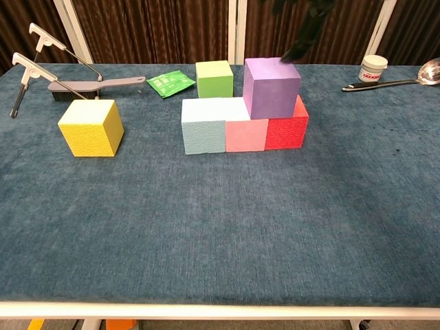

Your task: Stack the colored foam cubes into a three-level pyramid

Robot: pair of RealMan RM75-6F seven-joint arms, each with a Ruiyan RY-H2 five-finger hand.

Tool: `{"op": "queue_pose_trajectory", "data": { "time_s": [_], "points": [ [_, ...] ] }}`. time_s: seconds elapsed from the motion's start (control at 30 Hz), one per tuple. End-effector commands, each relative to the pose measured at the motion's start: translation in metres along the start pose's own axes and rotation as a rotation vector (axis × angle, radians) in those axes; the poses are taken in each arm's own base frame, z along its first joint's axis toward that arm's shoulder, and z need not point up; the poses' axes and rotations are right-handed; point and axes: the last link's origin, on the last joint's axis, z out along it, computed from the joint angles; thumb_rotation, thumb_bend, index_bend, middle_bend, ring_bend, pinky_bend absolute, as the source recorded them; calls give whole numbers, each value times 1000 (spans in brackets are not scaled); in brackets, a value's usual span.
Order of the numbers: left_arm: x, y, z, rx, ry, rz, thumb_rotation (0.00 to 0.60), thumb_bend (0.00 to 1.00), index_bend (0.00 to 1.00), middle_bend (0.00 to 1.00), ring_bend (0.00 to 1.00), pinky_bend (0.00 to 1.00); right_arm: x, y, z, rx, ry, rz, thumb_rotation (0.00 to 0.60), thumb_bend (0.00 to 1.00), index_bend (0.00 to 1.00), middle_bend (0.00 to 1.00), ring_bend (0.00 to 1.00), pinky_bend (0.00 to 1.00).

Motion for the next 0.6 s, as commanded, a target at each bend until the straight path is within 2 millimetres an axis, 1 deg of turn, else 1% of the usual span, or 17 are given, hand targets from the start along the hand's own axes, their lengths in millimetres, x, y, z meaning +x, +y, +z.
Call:
{"op": "queue_pose_trajectory", "data": {
  "time_s": [0.03,0.07,0.13,0.17,0.23,0.33,0.37,0.47,0.5,0.57,0.6],
  "points": [
    [33,17,26,-31,91,53,600,139,59,14,0,0,17,39,-38,-46,79,89,600,132,0,83,0,0],
    [39,21,35,-31,95,51,600,147,60,14,0,0,19,47,-45,-55,94,104,600,131,0,84,0,0],
    [52,28,58,-32,76,39,600,170,60,14,0,0,21,65,-63,-72,125,138,600,131,0,86,0,0],
    [59,34,73,-36,57,23,600,178,60,14,0,0,20,74,-73,-79,141,155,600,130,0,87,0,0],
    [70,41,96,-40,35,7,600,195,61,15,0,0,19,86,-87,-86,162,177,600,128,0,94,0,0],
    [83,54,135,-54,9,12,600,197,61,15,0,0,10,103,-110,-82,182,212,600,124,0,102,0,0],
    [85,60,150,-63,2,27,600,197,61,14,0,0,3,109,-118,-78,184,215,600,120,0,105,0,0],
    [83,76,180,-83,-15,62,600,197,61,21,0,0,-16,124,-132,-85,189,207,600,104,0,103,0,0],
    [80,83,192,-93,-21,74,600,197,61,31,0,0,-25,130,-136,-89,200,207,600,102,0,95,0,0],
    [74,94,209,-100,-33,89,600,197,61,50,0,0,-37,136,-142,-90,219,215,600,100,0,68,0,0],
    [68,102,220,-109,-51,92,600,195,61,54,0,0,-44,140,-145,-94,234,224,600,98,0,54,0,0]
  ]
}}
